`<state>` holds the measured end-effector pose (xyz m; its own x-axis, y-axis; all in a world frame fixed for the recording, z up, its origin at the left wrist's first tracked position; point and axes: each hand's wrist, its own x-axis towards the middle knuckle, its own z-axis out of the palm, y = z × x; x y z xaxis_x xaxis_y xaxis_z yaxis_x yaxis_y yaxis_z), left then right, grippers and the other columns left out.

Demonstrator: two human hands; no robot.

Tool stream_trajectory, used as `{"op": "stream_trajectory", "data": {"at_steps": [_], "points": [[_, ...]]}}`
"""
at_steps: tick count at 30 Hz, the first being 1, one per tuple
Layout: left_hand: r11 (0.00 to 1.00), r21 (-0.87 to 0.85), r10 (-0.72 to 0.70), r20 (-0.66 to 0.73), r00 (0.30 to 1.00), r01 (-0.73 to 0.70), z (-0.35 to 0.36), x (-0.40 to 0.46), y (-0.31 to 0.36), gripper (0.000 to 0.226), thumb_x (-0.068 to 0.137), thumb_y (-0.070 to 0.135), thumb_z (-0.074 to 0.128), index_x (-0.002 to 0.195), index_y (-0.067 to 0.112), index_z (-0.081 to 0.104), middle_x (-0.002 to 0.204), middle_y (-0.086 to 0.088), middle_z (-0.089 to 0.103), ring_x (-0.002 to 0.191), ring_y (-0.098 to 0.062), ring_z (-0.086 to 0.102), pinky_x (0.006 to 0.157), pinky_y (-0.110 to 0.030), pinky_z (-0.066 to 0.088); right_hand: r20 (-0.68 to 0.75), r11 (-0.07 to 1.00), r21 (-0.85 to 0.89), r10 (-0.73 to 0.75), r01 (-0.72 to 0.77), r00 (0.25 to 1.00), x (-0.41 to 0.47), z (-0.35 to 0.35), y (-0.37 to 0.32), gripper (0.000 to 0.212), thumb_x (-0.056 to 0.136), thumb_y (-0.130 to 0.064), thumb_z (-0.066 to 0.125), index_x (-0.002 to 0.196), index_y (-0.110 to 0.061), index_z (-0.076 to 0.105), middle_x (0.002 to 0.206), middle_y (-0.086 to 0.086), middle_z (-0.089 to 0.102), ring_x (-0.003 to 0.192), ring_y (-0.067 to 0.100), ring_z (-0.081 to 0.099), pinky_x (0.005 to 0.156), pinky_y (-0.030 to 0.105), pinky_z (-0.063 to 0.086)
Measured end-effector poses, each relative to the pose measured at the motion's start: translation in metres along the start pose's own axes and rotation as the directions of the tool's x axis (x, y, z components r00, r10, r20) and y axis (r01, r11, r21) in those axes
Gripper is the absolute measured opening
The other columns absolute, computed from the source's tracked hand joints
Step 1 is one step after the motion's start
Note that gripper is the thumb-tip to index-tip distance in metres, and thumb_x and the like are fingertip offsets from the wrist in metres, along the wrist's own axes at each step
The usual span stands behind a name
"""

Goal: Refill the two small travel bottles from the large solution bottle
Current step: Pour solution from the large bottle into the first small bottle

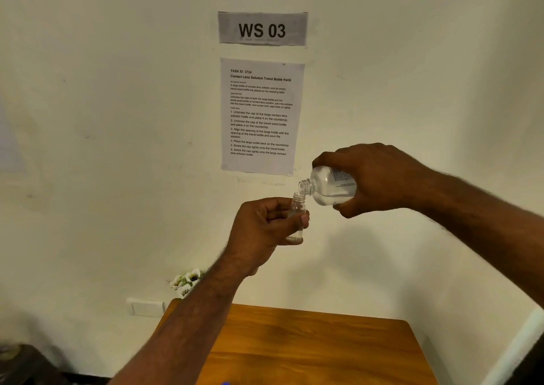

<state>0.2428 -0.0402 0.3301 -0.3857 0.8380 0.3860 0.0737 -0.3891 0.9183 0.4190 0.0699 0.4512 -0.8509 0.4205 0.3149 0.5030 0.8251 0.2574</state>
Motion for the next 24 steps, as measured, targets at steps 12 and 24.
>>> {"op": "stream_trajectory", "data": {"at_steps": [12, 24], "points": [[1.000, 0.017, 0.006, -0.002, 1.000, -0.006, -0.0008, -0.0018, 0.0019, 0.021, 0.082, 0.006, 0.079, 0.103, 0.006, 0.077, 0.089, -0.016, 0.078, 0.086, -0.033, 0.076, 0.070, -0.046, 0.064, -0.001, 1.000, 0.001, -0.002, 0.002, 1.000, -0.0014, -0.0026, -0.0022, 0.074, 0.063, -0.053, 0.073, 0.129, -0.050, 0.039, 0.104, -0.019, 0.061, 0.091, 0.013, 0.057, 0.077, 0.035, 0.053], [1.000, 0.006, 0.005, 0.003, 1.000, -0.005, -0.0018, -0.0008, 0.0020, 0.021, 0.082, 0.006, 0.079, 0.103, 0.006, 0.077, 0.090, -0.018, 0.078, 0.084, -0.029, 0.075, 0.069, -0.043, 0.064, -0.002, 1.000, -0.008, -0.015, 0.015, 1.000, -0.0003, -0.0034, -0.0022, 0.074, 0.065, -0.053, 0.073, 0.130, -0.050, 0.039, 0.104, -0.020, 0.060, 0.090, 0.012, 0.056, 0.075, 0.033, 0.052]]}}
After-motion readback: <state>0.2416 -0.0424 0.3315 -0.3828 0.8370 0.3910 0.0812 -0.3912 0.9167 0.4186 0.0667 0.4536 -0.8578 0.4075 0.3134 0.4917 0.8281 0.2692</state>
